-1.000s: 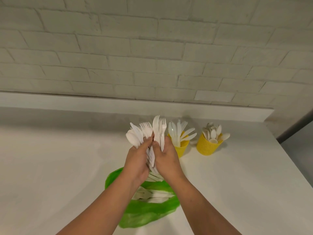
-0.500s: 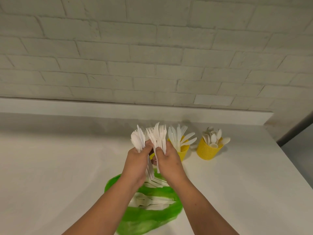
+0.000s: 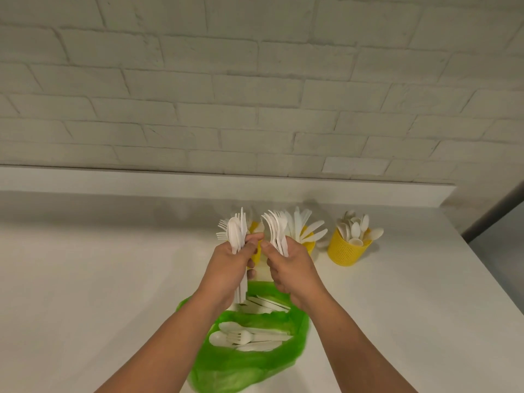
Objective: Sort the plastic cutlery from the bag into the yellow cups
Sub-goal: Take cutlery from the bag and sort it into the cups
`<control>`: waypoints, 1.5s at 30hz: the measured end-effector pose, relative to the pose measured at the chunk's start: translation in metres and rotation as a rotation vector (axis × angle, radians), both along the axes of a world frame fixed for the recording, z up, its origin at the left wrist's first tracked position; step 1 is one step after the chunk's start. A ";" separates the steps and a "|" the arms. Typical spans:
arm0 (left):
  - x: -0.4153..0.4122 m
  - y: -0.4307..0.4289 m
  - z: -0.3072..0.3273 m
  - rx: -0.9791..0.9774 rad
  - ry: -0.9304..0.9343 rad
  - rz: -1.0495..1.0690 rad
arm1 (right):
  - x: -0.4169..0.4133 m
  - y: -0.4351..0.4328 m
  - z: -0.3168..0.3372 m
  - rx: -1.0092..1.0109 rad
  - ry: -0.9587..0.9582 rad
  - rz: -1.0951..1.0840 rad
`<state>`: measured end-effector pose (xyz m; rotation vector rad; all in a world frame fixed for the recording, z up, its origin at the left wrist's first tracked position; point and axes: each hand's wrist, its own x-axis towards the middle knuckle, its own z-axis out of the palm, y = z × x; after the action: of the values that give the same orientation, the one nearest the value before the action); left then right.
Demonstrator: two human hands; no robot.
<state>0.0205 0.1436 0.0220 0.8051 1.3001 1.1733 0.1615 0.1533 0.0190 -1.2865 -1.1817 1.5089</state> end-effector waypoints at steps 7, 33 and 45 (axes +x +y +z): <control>-0.001 0.007 0.009 0.069 -0.095 -0.036 | 0.010 -0.004 -0.004 -0.108 0.268 0.264; -0.024 0.027 0.031 0.275 0.384 -0.024 | 0.003 0.029 0.007 0.129 -0.223 0.404; -0.062 0.028 -0.010 0.150 0.766 0.064 | -0.021 0.089 0.009 0.129 0.116 -0.245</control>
<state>-0.0411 0.1714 0.0122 1.4163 1.8742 1.0522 0.1405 0.2421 0.0280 -1.1937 -0.9911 1.2897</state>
